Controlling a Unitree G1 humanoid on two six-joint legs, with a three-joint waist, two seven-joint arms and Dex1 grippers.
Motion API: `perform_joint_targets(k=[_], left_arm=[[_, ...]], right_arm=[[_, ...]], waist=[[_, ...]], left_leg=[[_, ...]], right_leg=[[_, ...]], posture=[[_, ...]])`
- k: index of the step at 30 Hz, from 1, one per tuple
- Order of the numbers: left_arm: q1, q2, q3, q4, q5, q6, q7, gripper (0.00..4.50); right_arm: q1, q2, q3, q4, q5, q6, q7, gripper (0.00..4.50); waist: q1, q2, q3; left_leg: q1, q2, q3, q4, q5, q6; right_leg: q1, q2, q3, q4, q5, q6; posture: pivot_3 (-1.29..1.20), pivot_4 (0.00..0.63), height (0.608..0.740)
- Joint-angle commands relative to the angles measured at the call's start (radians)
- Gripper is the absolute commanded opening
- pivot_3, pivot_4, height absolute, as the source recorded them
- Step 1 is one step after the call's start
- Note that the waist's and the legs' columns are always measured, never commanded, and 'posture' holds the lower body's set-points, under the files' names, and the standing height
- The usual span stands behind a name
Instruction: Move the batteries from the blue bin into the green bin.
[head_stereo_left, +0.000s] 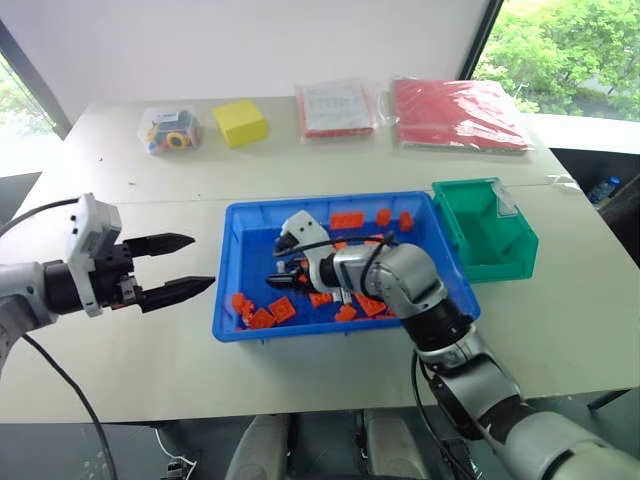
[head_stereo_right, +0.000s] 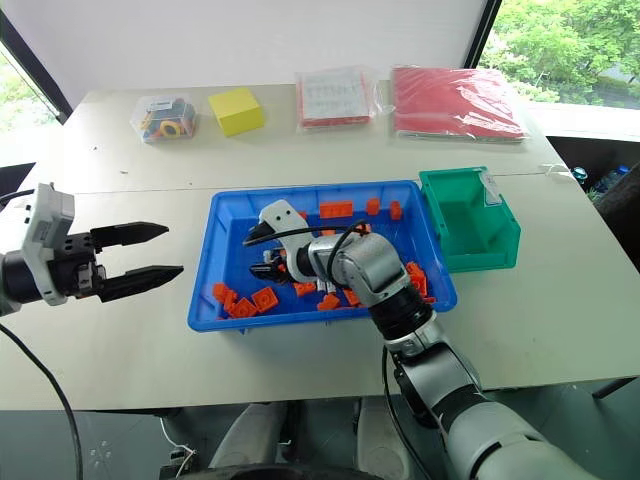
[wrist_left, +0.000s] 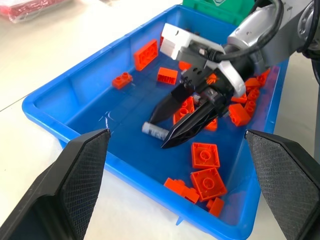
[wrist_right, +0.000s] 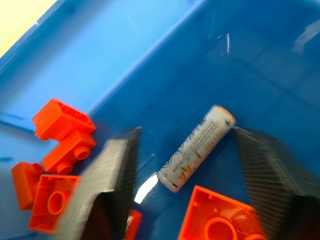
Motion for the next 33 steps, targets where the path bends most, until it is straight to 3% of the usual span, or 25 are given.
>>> perform_joint_targets(k=[1,2,3,9,11,13,16,21,27,33], left_arm=[[-0.03,0.004,0.034,-0.013,-0.015,-0.015,0.007,4.5],[-0.036,0.005,0.031,-0.009,-0.014,-0.014,0.007,4.5],[-0.043,0.004,0.028,-0.006,-0.013,-0.014,0.007,4.5],[-0.079,-0.003,-0.011,0.007,-0.011,-0.012,-0.002,4.5],[-0.096,-0.016,-0.038,0.004,-0.014,-0.01,0.001,4.5],[-0.108,-0.024,-0.054,0.006,-0.013,-0.01,0.0,4.5],[-0.129,-0.04,-0.09,0.013,-0.003,-0.017,-0.003,4.5],[-0.184,-0.064,-0.147,0.042,0.015,-0.028,-0.005,4.5],[-0.242,-0.079,-0.19,0.073,0.026,-0.029,-0.016,4.5],[-0.293,-0.073,-0.218,0.104,0.03,-0.027,-0.04,4.5]], right_arm=[[-0.005,0.016,0.0,-0.01,-0.015,-0.021,0.022,0.6],[-0.007,0.016,-0.003,-0.008,-0.02,-0.023,0.024,0.2],[-0.01,0.017,-0.008,-0.006,-0.026,-0.026,0.024,0.1],[-0.105,-0.004,-0.208,-0.065,0.003,0.002,-0.011,0.1],[-0.173,-0.084,-0.378,-0.114,0.037,0.063,-0.033,0.1],[-0.206,-0.155,-0.48,-0.142,0.053,0.107,-0.046,0.1],[-0.193,-0.359,-0.583,-0.178,0.03,0.145,-0.035,0.1],[-0.012,-0.559,-0.687,-0.282,0.038,0.21,-0.017,0.1],[0.181,-0.56,-0.783,-0.413,0.03,0.255,-0.064,0.1],[0.249,-0.58,-0.742,-0.429,0.006,0.14,-0.058,3.09]], waist=[[0.0,0.0,0.0],[0.001,0.0,0.0],[0.002,0.0,0.0],[0.002,0.0,0.0],[0.006,0.001,0.001],[0.014,0.001,0.0],[0.02,-0.001,0.0],[0.006,-0.001,0.0],[-0.009,0.001,0.0],[0.0,0.001,0.001]], left_leg=[[0.0,0.0,0.0,0.0,0.0,0.0],[0.0,0.0,0.0,0.0,0.0,0.0],[0.0,0.0,0.0,0.0,0.0,0.0],[0.0,0.0,0.0,0.0,0.0,0.0],[0.0,0.0,0.0,0.0,0.0,0.0],[-0.002,-0.001,0.0,0.001,0.0,0.0],[-0.004,-0.002,0.0,0.0,0.0,0.0],[-0.006,-0.002,0.002,-0.001,0.0,0.001],[-0.005,0.001,0.005,0.0,0.0,0.001],[-0.005,0.0,0.005,0.003,0.0,0.001]], right_leg=[[-0.001,0.0,0.0,0.0,0.0,0.0],[-0.001,0.0,0.0,0.0,0.0,0.0],[-0.001,0.0,0.0,0.0,0.0,0.0],[-0.002,0.0,0.0,0.0,0.0,0.0],[-0.002,0.0,0.0,0.0,0.0,0.0],[-0.003,-0.001,0.0,0.0,0.0,0.0],[-0.003,-0.001,0.0,-0.002,0.0,0.0],[0.0,-0.003,0.0,-0.003,0.0,0.0],[-0.003,-0.001,0.002,0.001,0.0,0.0],[-0.001,-0.001,0.002,0.0,0.0,0.001]], posture=[[0.0,0.15,0.736],[0.0,0.15,0.736],[0.0,0.15,0.736],[0.0,0.15,0.736],[0.0,0.15,0.736],[0.0,0.15,0.736],[0.0,0.15,0.736],[0.0,0.15,0.736],[0.0,0.15,0.736],[0.0,0.15,0.736]])
